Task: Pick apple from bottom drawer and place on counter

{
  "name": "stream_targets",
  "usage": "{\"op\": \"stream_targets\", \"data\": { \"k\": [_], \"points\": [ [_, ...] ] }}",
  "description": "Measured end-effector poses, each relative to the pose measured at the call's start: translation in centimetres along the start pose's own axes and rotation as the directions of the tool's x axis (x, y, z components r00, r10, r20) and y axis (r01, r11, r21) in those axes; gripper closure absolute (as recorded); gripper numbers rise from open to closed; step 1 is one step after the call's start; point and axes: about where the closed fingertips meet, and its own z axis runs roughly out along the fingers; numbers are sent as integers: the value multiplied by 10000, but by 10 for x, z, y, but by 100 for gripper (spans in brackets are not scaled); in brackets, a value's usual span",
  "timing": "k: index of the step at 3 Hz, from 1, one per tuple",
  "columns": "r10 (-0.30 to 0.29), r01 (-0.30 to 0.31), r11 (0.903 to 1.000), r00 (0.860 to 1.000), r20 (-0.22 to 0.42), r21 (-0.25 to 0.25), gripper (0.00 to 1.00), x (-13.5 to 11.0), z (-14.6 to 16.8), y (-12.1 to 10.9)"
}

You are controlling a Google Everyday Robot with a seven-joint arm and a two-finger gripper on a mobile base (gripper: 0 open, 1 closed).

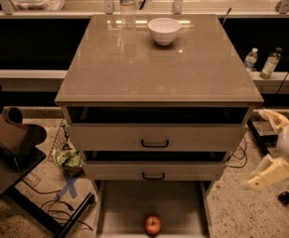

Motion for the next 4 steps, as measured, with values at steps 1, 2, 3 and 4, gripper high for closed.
{"op": "stream_targets", "data": {
  "k": [1, 2, 3, 4],
  "points": [
    [331, -357, 9992, 9894, 1411, 160, 0, 50, 18, 8],
    [-295, 265, 9994, 9865, 1612, 207, 0, 66, 25, 13],
    [-275, 247, 9995, 9857, 1663, 189, 0, 66, 27, 14],
    [330, -325, 9995, 9804, 1941, -56, 0, 89, 68, 30]
  ]
}}
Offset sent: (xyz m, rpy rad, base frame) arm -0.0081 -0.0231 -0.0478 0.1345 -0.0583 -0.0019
